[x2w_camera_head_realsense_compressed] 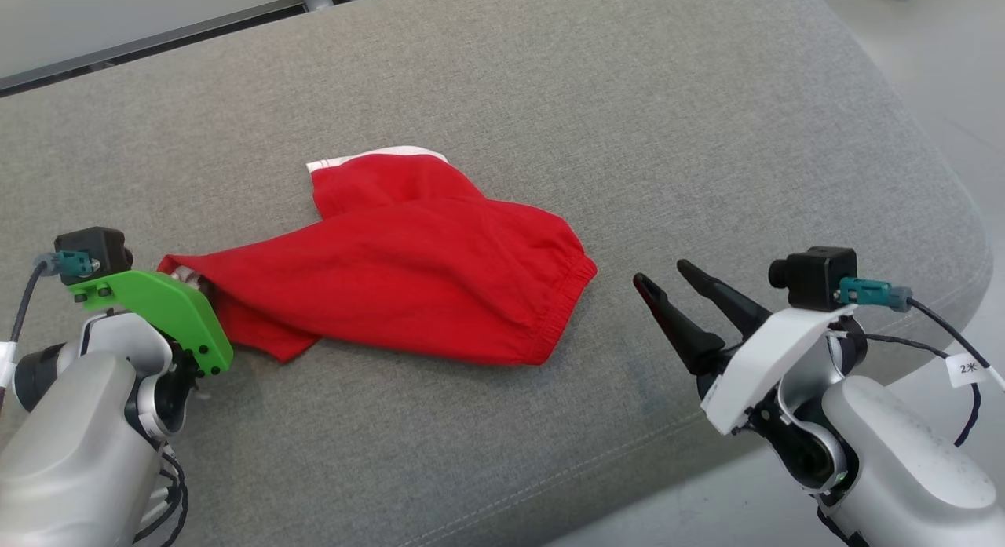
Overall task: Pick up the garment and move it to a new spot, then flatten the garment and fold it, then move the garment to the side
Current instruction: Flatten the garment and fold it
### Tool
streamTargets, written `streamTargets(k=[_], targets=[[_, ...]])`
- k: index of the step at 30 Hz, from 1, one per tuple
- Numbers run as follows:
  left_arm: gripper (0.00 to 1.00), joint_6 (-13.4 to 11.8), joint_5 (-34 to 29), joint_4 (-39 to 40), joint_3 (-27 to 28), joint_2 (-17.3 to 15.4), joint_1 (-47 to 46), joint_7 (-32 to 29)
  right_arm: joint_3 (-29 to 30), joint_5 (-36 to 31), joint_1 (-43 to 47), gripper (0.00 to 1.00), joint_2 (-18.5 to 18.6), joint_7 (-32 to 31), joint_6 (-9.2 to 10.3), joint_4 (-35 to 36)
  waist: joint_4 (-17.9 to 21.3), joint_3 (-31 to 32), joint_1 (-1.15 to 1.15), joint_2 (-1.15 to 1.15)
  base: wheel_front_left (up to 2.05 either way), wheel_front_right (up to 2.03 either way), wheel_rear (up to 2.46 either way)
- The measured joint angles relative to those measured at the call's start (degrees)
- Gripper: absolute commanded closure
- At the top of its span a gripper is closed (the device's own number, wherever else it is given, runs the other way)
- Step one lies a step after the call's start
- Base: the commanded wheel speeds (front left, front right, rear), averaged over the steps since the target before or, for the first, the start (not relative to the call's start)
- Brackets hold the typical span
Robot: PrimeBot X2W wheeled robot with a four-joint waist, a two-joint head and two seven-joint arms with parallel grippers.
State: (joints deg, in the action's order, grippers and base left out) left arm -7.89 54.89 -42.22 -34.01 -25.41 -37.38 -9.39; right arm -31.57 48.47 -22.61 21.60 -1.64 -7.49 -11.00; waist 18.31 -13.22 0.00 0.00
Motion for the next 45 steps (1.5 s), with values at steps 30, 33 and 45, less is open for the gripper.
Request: streamTargets(k=[30, 33, 45], targets=[[0.0, -7.5, -2.6, 31.8, -1.0, -0.9, 17.8, 12.8, -19.4, -19.6, -3.2, 0.21, 1.3, 13.1, -0.01, -16.3, -17.8, 5.9, 0.0, 0.0, 0.0, 0.0, 0.0], [0.0, -9.3, -3.0, 34.6, -0.6, -1.1, 20.4, 14.1, -18.7, -21.6, -4.4, 0.79, 0.6, 14.9, -0.01, -17.8, -19.2, 6.4, 0.0, 0.0, 0.0, 0.0, 0.0], [0.0, -12.8, -2.5, 40.8, 0.4, -1.8, 27.4, 16.6, -19.6, -8.3, -4.9, 1.0, 3.4, 9.1, 0.0, -2.5, -19.8, 9.5, 0.0, 0.0, 0.0, 0.0, 0.0]])
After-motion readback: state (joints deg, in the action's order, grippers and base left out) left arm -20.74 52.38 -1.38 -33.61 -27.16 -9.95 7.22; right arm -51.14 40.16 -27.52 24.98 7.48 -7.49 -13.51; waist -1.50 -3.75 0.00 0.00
